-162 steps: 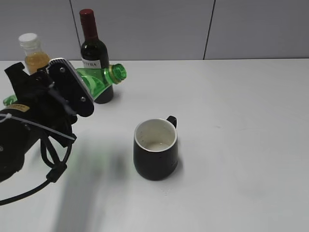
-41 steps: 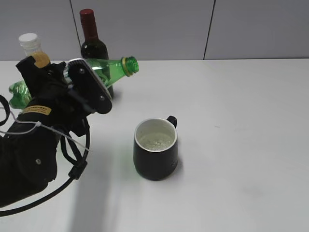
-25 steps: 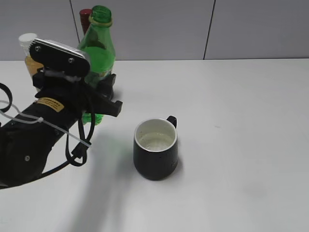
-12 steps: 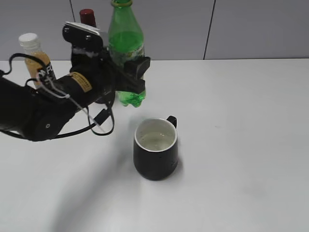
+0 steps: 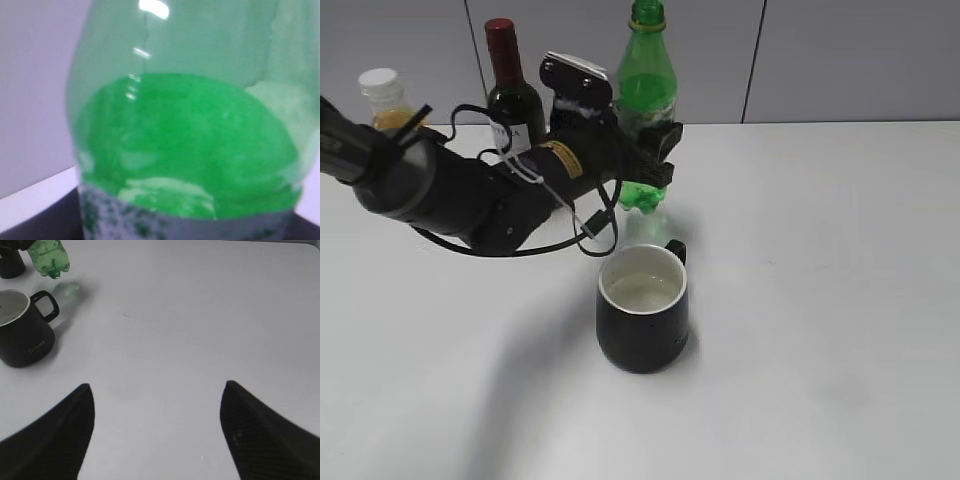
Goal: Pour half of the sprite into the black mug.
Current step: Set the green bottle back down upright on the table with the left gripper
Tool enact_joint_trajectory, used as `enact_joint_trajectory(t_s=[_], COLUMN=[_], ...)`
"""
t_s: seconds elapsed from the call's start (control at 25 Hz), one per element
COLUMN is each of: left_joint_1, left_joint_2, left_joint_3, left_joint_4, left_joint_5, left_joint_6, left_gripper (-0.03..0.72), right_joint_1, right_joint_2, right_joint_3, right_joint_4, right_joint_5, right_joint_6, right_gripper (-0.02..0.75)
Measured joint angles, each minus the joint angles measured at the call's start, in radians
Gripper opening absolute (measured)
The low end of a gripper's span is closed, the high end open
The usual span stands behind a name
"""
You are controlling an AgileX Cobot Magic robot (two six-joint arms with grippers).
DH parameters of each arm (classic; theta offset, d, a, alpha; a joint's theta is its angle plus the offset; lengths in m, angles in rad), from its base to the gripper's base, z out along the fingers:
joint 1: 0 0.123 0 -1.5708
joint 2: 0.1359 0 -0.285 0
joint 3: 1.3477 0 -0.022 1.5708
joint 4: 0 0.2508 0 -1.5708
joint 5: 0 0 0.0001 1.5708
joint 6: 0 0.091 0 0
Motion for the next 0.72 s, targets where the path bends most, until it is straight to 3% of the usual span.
enact_joint_trajectory(t_s=[0.32, 0.72], left_joint_1=[0.0, 0.0], left_joint_2=[0.09, 0.132], left_joint_3=[-0.093, -0.109], left_joint_4=[-0.003, -0.097], left_joint_5=[0.01, 0.01], left_joint_6=[0.0, -0.002], left_gripper=[0.457, 0.457], right_joint_1=[0.0, 0.0], right_joint_2=[0.0, 0.0], right_joint_3=[0.0, 0.0], right_joint_4=[0.0, 0.0], right_joint_5=[0.0, 0.0], right_joint_6=[0.0, 0.0], right_gripper=[0.592, 0.592])
